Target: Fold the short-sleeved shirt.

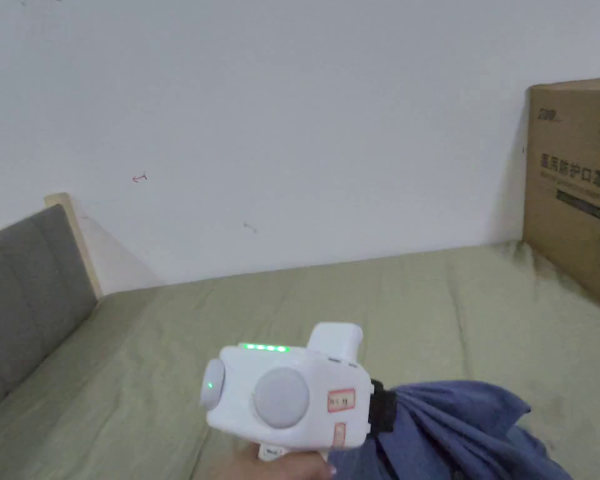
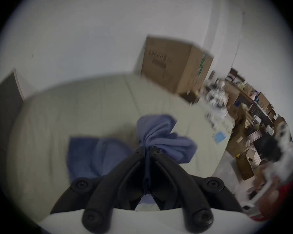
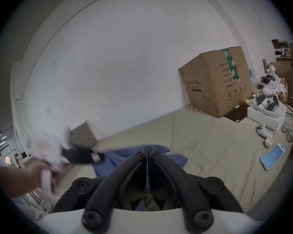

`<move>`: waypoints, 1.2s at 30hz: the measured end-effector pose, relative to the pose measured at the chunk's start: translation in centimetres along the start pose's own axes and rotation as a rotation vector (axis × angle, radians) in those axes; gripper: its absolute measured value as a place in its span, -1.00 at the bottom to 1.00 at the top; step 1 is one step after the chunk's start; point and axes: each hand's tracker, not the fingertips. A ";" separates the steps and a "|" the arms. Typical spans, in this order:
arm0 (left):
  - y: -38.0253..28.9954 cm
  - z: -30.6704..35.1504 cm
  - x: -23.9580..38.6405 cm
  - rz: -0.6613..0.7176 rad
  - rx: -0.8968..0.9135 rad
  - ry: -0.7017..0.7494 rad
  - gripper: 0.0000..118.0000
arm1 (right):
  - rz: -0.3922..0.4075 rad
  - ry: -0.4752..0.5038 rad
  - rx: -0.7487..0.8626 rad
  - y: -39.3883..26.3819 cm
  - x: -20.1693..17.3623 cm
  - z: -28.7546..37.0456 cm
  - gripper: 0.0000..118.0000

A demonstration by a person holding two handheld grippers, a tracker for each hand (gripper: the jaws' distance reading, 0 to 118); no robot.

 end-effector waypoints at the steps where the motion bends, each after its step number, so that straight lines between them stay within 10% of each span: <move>1: -1.5 -3.5 -1.2 0.018 -0.057 0.014 -0.95 | 0.009 -0.019 -0.014 -0.5 0.5 -0.2 -0.98; 4: -5.7 -9.1 -3.2 0.098 -0.127 0.063 -0.69 | 0.014 -0.053 -0.062 -1.9 1.9 -0.8 -0.98; 7: -7.6 -10.7 -5.3 0.218 -0.114 0.027 0.85 | 0.002 -0.070 -0.103 -3.1 2.8 -1.5 -0.98; 8: -7.7 -10.6 -5.6 0.236 -0.110 0.018 1.00 | 0.001 -0.073 -0.112 -3.4 2.9 -1.7 -0.98; 18: -4.3 6.5 -4.1 0.121 0.273 0.080 0.87 | 0.024 -0.032 -0.101 -2.2 0.3 -1.6 -0.98; 20: -6.1 11.0 -3.2 0.079 0.450 0.031 0.32 | 0.054 -0.019 -0.062 -1.9 -0.4 -1.2 -0.98; 21: -7.6 12.9 -2.4 0.049 0.549 0.074 -0.55 | 0.078 -0.017 -0.032 -2.0 -0.8 -0.9 -0.98; 22: -8.9 14.2 -1.4 0.014 0.598 0.175 -1.00 | 0.100 -0.025 -0.001 -2.2 -1.2 -0.5 -0.98; 36: -13.6 17.7 -0.4 0.089 0.763 0.344 -1.00 | 0.094 -0.060 0.045 -3.3 -1.8 0.3 -0.98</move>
